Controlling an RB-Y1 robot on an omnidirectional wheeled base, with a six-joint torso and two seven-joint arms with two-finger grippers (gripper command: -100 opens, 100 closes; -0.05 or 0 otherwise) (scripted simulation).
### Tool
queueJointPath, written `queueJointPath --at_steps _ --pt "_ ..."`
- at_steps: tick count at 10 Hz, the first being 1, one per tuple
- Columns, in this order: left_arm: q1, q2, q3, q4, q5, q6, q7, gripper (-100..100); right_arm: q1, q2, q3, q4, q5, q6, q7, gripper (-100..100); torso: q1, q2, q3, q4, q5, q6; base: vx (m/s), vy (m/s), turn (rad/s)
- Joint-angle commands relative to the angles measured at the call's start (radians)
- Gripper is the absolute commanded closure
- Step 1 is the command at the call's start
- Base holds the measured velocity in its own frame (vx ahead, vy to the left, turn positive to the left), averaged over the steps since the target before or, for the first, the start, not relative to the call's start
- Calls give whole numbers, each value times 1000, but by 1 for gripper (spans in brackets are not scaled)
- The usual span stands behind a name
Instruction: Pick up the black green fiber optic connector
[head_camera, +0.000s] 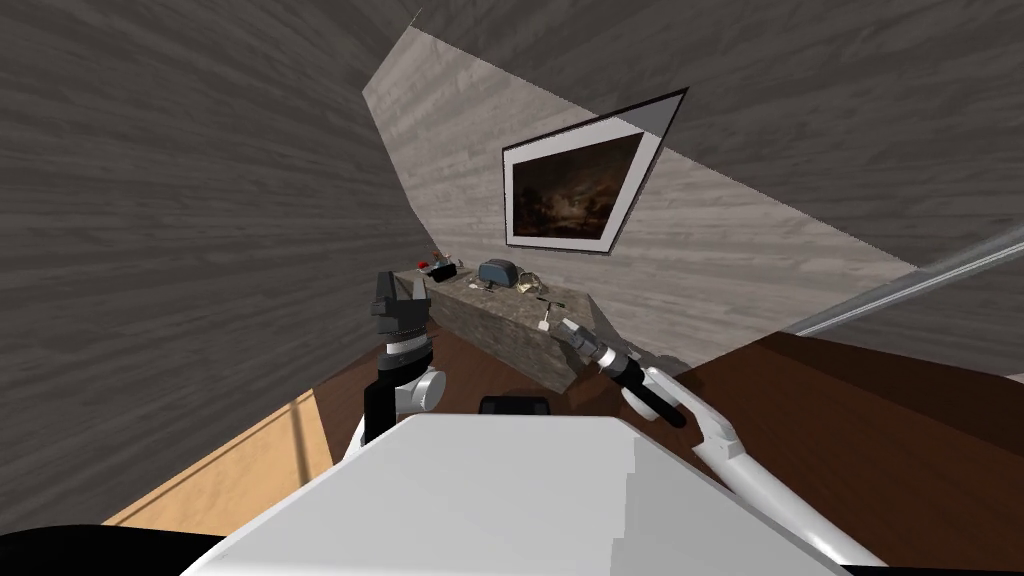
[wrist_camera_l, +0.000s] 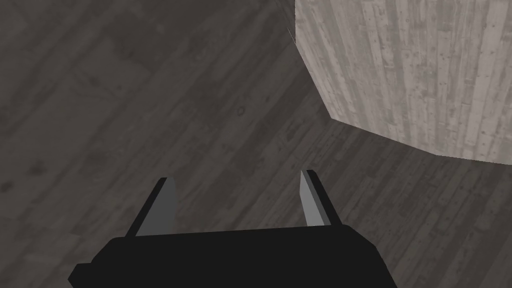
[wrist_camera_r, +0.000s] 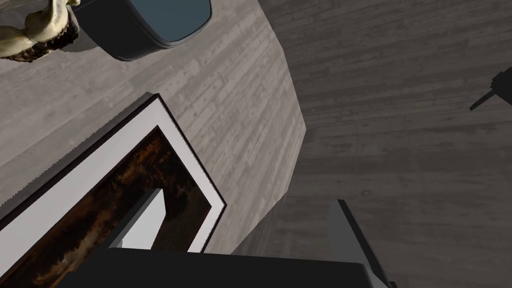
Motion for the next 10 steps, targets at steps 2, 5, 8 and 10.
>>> queueJointPath --at_steps 2,5,8,10 --pt "0 0 0 0 0 0 0 0 -20 -68 37 77 41 -7 -4 -100 0 0 0 0 0 1 -21 6 228" --pt "0 0 0 0 0 0 0 0 -30 -140 58 131 65 -12 -9 -100 1 -1 -1 0 0 0 -12 7 195" --pt "0 0 0 0 0 0 0 0 -49 -225 103 230 109 -22 -19 -100 0 -2 -1 0 0 1 4 8 251" --pt "0 0 0 0 0 0 0 0 -59 -286 125 274 129 -27 -25 -100 0 -2 -1 -1 0 1 17 9 191"
